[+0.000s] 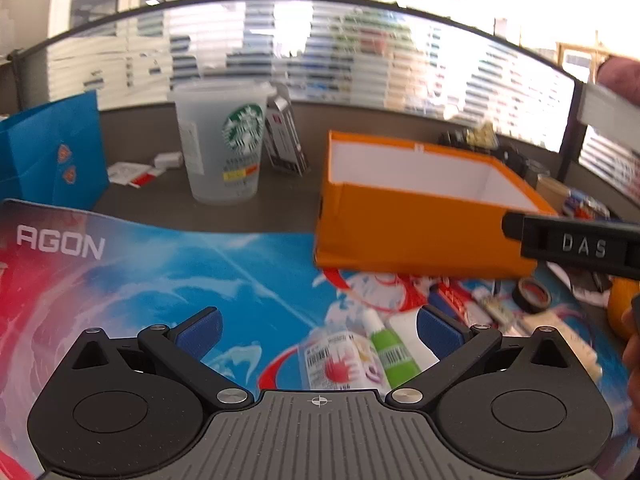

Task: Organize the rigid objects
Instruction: 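Move both tools toward the clutter in front of the orange box, then grasp the clear plastic jar with the left tool while the right tool grasps the cream tube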

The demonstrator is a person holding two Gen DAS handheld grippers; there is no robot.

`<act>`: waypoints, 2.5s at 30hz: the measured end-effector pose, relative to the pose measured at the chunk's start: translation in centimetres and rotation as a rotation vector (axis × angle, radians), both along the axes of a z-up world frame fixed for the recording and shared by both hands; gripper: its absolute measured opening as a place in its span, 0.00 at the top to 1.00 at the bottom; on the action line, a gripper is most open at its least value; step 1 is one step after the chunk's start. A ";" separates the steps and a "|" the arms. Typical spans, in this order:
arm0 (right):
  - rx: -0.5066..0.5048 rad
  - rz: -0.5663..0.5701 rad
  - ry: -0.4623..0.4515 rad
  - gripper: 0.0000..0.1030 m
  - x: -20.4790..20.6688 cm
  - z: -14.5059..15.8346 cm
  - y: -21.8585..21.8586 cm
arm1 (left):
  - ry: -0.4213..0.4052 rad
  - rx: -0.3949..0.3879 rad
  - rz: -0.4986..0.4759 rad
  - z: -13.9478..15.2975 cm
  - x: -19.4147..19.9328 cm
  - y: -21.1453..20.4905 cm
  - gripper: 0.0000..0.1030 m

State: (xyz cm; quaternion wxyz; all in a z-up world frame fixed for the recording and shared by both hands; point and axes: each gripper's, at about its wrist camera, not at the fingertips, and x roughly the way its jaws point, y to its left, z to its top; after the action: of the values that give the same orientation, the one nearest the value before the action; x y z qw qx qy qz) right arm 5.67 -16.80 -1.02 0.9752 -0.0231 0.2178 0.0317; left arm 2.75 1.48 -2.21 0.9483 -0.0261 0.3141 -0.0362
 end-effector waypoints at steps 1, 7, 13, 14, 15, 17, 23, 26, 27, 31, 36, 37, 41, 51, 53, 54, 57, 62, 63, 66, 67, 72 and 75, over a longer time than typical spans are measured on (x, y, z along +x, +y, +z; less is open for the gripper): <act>-0.002 -0.003 0.000 0.00 0.0 0.1 0.0 | 0.013 0.004 -0.005 -0.1 0.0 0.0 0.00; -0.005 -0.009 0.008 0.00 0.2 0.0 -0.1 | 0.008 0.031 0.003 -0.1 -0.3 -0.2 0.00; -0.015 -0.015 0.012 0.00 0.4 -0.1 -0.1 | 0.014 0.028 0.004 -0.3 -0.4 -0.3 0.00; -0.017 -0.015 0.012 0.00 0.4 -0.1 -0.1 | 0.016 0.027 0.004 -0.3 -0.4 -0.3 0.00; -0.019 -0.015 0.011 0.00 0.4 -0.2 0.0 | 0.019 0.029 0.003 -0.4 -0.3 -0.3 0.00; -0.019 -0.014 0.012 0.00 0.5 -0.2 0.0 | 0.024 0.034 0.003 -0.5 -0.3 -0.4 0.00; -0.021 -0.013 0.013 0.00 0.5 -0.2 0.0 | 0.035 0.035 0.012 -0.7 -0.1 -0.4 0.00; -0.028 -0.012 0.016 0.00 0.6 -0.4 0.0 | 0.038 0.034 0.012 -0.9 -0.1 -0.4 0.00; -0.030 -0.011 0.018 0.00 0.7 -0.4 0.1 | 0.039 0.037 0.012 -0.9 0.0 -0.4 0.00; -0.048 0.003 0.026 0.00 0.5 -0.6 0.1 | 0.057 0.053 0.026 -1.5 0.3 0.2 0.00; -0.004 0.017 0.051 0.00 0.6 -1.1 -1.7 | 0.075 0.048 0.104 -2.3 0.6 2.3 0.00; 0.012 0.017 0.061 0.00 0.6 -1.3 -2.1 | 0.083 0.044 0.113 -2.5 0.9 2.5 0.00; 0.029 0.026 0.113 0.00 1.5 -2.4 -2.2 | 0.090 0.040 0.099 -2.7 1.5 2.3 0.00; -0.003 0.011 0.137 0.00 2.0 -3.2 -2.1 | 0.088 0.073 0.056 -3.4 1.4 0.9 0.00; -0.006 0.009 0.137 0.00 2.1 -3.2 -2.4 | 0.085 0.072 0.057 -3.3 1.3 1.0 0.00; -0.006 0.008 0.139 0.00 2.2 -3.3 -2.5 | 0.083 0.068 0.058 -3.2 1.3 1.0 0.00; -0.011 0.012 0.145 0.00 2.3 -3.4 -2.8 | 0.077 0.064 0.052 -2.9 1.2 0.9 0.00; -0.056 0.017 0.116 0.00 1.8 -3.4 -4.5 | 0.060 0.087 0.043 -2.4 0.8 1.7 0.00; -0.068 0.022 0.108 0.00 1.5 -3.5 -5.1 | 0.056 0.092 0.058 -2.2 0.7 2.2 0.00; -0.096 0.047 0.118 0.00 0.9 -4.3 -7.4 | 0.053 0.063 0.083 -1.7 0.5 3.3 0.00; -0.097 0.052 0.142 0.00 0.8 -4.7 -8.2 | 0.060 0.051 0.070 -1.7 0.5 3.1 0.00; -0.070 0.060 0.189 0.00 0.5 -6.3 -10.8 | 0.072 0.068 -0.005 -2.5 0.6 0.7 0.00; -0.118 0.043 0.152 0.00 0.1 -6.8 -10.9 | 0.066 0.058 0.015 -2.7 1.0 0.6 0.00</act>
State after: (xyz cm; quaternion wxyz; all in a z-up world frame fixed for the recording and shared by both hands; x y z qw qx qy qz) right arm 5.75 -27.67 -7.80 0.9519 -0.0829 0.2921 0.0414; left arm 3.76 2.11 -4.93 0.9381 -0.0022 0.3458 -0.0190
